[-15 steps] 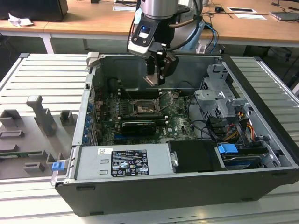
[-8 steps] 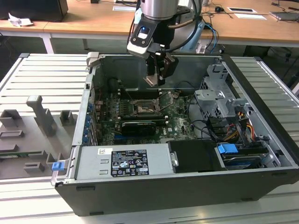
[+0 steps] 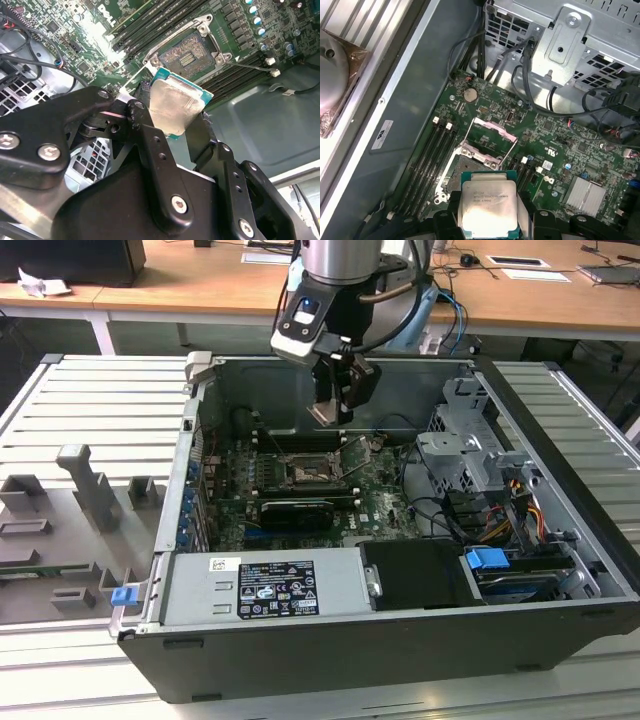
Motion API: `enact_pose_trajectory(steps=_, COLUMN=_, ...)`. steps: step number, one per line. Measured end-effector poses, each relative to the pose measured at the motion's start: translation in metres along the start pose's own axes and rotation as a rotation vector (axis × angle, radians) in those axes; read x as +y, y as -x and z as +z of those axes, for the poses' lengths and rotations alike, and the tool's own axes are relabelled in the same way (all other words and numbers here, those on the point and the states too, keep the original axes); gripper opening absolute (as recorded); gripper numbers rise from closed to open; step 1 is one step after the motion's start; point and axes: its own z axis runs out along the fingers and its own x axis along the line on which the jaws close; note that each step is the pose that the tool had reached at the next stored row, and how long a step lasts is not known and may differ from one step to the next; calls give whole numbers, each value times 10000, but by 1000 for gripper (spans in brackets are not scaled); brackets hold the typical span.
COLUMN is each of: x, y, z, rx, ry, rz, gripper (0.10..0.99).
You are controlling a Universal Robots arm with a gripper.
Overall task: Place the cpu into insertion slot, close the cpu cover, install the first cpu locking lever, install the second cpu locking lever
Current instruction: 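Place the cpu into insertion slot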
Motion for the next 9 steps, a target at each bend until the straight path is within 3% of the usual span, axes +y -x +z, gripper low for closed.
enact_pose_trajectory(steps=9, x=-5, y=1, z=53, rx=-14, ry=1, rz=156, gripper=525)
